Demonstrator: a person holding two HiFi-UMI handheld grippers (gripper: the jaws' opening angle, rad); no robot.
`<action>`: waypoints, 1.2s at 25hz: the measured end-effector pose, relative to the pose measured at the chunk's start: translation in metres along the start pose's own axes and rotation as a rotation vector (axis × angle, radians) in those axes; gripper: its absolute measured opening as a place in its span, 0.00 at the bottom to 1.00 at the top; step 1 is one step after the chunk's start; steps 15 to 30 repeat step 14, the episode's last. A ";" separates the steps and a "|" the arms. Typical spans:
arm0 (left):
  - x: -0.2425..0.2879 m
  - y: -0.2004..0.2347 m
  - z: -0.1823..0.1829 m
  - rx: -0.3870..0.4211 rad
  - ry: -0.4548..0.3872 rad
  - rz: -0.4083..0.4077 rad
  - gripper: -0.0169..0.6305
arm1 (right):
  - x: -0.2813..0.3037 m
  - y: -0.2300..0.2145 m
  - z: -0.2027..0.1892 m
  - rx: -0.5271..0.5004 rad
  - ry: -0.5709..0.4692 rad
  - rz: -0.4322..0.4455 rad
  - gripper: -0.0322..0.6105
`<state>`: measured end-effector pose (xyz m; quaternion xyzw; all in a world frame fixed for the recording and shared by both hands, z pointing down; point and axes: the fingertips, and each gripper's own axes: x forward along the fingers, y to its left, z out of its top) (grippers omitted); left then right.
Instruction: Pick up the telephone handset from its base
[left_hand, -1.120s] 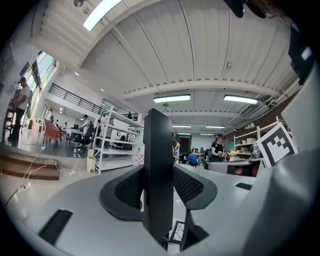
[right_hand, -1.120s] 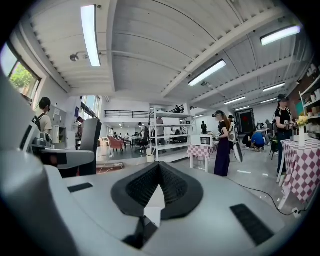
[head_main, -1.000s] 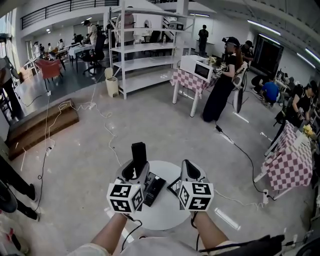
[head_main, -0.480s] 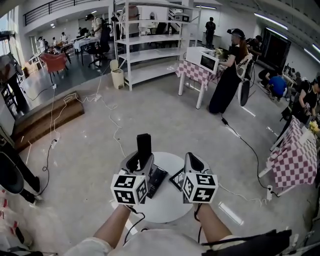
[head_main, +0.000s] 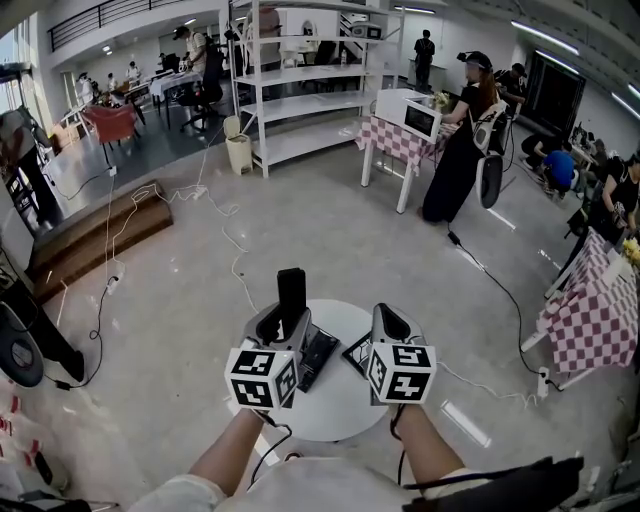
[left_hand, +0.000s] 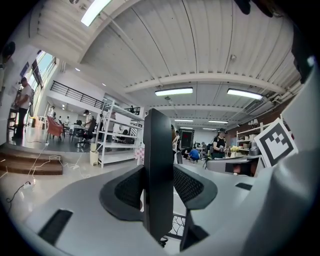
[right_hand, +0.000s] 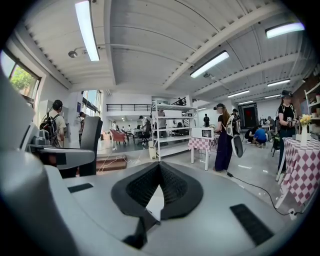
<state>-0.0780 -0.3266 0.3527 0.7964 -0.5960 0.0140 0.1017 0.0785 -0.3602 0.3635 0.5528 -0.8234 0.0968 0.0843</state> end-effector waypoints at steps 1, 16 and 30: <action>-0.001 0.000 0.000 -0.001 0.001 0.001 0.33 | 0.000 0.001 -0.001 -0.001 0.002 0.000 0.08; -0.009 0.008 -0.005 -0.014 0.014 -0.002 0.33 | -0.004 0.012 -0.005 -0.002 0.007 0.002 0.09; -0.009 0.008 -0.005 -0.014 0.014 -0.002 0.33 | -0.004 0.012 -0.005 -0.002 0.007 0.002 0.09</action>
